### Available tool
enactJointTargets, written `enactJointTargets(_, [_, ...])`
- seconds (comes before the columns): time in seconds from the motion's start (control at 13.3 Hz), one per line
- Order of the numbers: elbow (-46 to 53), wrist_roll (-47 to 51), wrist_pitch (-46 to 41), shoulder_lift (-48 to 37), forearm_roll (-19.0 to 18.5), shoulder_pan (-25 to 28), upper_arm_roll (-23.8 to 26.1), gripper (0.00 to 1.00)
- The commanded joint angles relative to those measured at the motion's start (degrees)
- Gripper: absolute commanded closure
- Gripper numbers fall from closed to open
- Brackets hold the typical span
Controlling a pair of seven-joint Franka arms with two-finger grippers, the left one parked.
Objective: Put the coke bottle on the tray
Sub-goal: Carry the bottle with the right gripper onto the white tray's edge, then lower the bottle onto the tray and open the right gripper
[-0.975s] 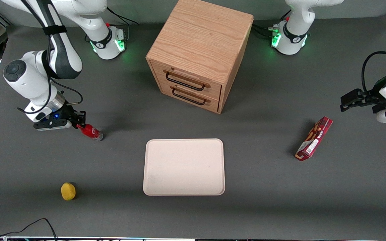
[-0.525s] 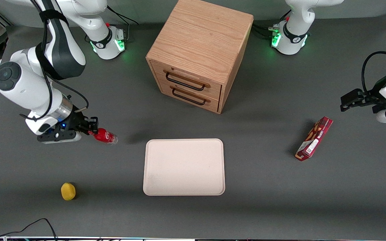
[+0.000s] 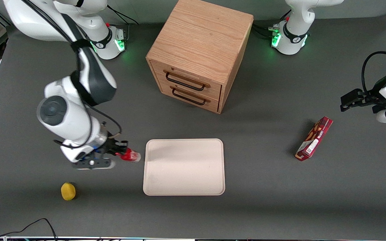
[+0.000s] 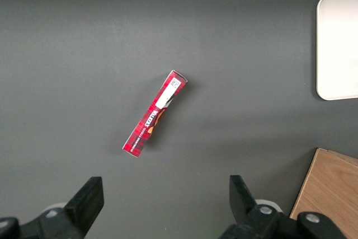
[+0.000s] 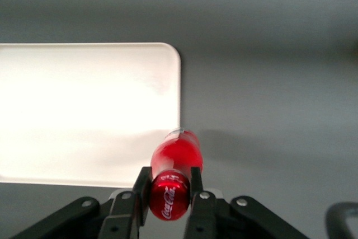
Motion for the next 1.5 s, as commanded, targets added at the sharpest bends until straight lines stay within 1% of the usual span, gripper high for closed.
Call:
enactJointTargets(0.0, [11.4, 2.2, -2.3, 7.9, -1.6, 1.5, -0.7, 1.0])
enactJointTargets(0.15, [15.5, 3.1, -1.8, 11.3, -1.9, 3.9, -2.7, 1.0])
enactJointTargets(0.3, [19.0, 4.5, -1.1, 13.8, -1.9, 8.6, -7.5, 1.0])
enactJointTargets(0.38, [19.4, 5.2, 0.5, 14.6, -1.8, 10.0, -9.1, 1.0])
enactJointTargets(0.6, [19.5, 5.9, 3.3, 16.2, -1.8, 10.3, -9.3, 1.0])
enactJointTargets(1.05, [19.4, 6.0, 5.5, 17.6, -1.7, 10.2, -9.4, 1.0])
enactJointTargets(1.35, [19.4, 6.3, 5.5, 17.7, -1.7, 10.2, -9.3, 1.0])
enactJointTargets(1.43, [19.4, 6.4, 5.5, 17.8, -1.6, 10.2, -9.4, 0.78])
